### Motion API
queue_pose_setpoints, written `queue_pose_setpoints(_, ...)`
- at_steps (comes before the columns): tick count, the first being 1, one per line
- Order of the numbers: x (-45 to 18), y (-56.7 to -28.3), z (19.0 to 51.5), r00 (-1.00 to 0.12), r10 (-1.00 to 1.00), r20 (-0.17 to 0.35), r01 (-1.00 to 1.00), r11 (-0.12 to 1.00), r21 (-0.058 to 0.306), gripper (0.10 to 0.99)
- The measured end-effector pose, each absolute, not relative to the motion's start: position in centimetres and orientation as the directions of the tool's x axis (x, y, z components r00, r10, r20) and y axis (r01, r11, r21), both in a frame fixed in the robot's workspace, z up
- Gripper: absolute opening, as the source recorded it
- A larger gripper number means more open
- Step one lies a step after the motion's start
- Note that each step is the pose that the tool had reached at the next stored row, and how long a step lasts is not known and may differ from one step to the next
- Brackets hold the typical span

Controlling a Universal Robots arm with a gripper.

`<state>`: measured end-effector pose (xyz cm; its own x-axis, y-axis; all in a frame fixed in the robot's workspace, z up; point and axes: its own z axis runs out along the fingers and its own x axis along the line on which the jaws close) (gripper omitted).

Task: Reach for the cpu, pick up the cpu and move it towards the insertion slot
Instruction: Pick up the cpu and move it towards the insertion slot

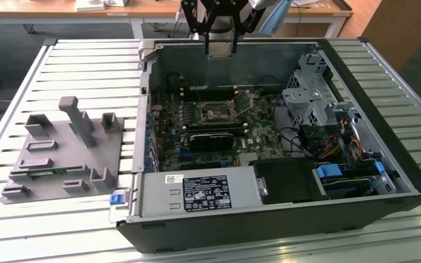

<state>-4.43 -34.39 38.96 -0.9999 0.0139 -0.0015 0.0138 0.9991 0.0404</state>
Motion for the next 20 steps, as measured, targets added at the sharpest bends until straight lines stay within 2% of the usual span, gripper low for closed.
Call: queue_pose_setpoints(20, -4.42, -34.36, 38.67, -0.946, 0.323, -0.002, 0.323, 0.946, 0.035, 0.541)
